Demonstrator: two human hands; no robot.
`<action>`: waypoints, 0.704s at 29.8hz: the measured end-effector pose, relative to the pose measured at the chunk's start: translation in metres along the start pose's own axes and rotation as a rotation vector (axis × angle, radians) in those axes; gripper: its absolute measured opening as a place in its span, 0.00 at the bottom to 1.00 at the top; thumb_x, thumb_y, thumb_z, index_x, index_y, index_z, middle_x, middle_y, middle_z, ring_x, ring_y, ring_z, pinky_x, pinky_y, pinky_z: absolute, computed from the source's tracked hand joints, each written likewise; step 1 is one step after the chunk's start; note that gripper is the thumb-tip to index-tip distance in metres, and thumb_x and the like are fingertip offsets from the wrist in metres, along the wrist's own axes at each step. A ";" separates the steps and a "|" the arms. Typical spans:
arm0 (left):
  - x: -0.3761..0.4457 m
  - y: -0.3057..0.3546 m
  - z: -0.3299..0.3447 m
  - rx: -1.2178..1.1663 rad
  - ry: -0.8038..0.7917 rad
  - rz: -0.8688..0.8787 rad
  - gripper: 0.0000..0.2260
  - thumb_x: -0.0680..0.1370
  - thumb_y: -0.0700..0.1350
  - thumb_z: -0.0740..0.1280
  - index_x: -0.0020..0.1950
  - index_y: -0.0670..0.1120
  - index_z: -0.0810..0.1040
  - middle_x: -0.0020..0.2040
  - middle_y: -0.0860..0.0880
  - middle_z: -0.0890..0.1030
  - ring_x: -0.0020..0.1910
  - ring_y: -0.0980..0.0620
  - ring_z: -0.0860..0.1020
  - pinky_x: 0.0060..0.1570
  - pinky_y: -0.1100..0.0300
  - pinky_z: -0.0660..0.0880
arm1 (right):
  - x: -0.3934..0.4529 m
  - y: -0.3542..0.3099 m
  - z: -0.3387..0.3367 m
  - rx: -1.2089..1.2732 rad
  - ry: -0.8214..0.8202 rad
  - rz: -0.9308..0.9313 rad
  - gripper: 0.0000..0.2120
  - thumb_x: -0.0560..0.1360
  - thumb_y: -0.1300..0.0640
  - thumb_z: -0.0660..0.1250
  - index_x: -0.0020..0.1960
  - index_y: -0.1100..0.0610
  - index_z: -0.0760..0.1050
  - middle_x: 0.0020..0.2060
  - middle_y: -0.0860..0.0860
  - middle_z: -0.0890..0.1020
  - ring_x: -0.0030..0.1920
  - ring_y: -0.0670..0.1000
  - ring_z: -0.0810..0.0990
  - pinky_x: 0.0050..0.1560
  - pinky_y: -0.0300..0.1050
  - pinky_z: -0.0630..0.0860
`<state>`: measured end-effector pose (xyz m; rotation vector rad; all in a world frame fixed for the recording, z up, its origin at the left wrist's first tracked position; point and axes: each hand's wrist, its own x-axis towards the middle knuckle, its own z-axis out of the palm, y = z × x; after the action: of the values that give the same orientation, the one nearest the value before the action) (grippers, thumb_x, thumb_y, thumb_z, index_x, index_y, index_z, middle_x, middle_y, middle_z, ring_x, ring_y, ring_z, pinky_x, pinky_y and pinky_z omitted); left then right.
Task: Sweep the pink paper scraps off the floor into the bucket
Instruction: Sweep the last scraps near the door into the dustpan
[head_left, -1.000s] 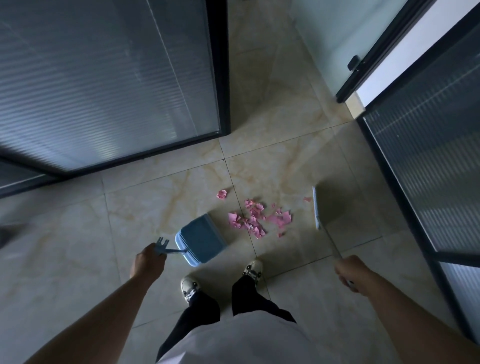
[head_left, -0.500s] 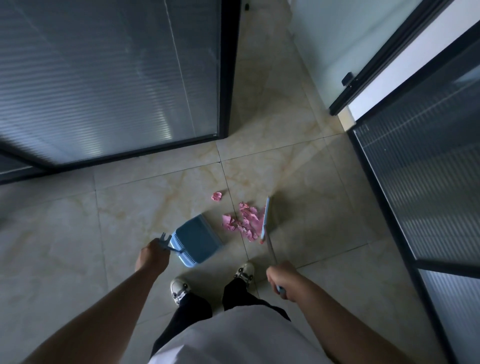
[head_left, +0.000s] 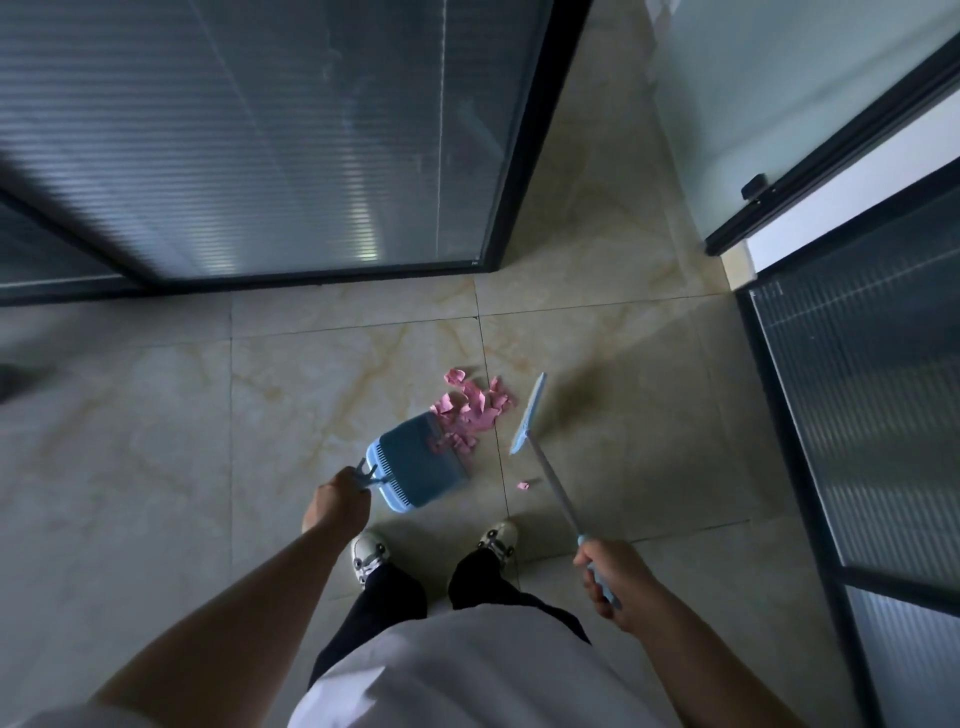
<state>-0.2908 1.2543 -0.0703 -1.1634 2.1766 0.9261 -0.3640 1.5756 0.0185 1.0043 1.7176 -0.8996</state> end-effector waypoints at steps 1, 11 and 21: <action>-0.001 -0.002 0.000 0.000 0.007 0.001 0.08 0.76 0.41 0.64 0.54 0.46 0.78 0.53 0.40 0.82 0.50 0.39 0.79 0.41 0.59 0.70 | 0.000 0.002 0.000 -0.038 0.023 -0.001 0.12 0.71 0.65 0.59 0.31 0.57 0.64 0.20 0.51 0.63 0.15 0.47 0.57 0.24 0.30 0.53; -0.011 -0.002 0.012 -0.021 0.033 -0.010 0.11 0.77 0.43 0.60 0.57 0.44 0.76 0.51 0.38 0.81 0.49 0.38 0.80 0.43 0.55 0.74 | 0.003 -0.001 0.028 -0.126 -0.017 0.129 0.08 0.73 0.66 0.56 0.36 0.57 0.63 0.20 0.52 0.61 0.14 0.47 0.56 0.21 0.28 0.53; -0.016 -0.003 0.018 -0.112 0.085 -0.113 0.10 0.77 0.42 0.59 0.56 0.42 0.75 0.51 0.36 0.80 0.50 0.36 0.79 0.47 0.51 0.74 | -0.022 -0.040 0.096 0.065 -0.151 0.096 0.10 0.72 0.67 0.55 0.34 0.58 0.64 0.24 0.53 0.66 0.15 0.46 0.59 0.19 0.29 0.52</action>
<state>-0.2779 1.2745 -0.0721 -1.3876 2.1227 0.9768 -0.3616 1.4688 0.0153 1.0259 1.5105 -0.9499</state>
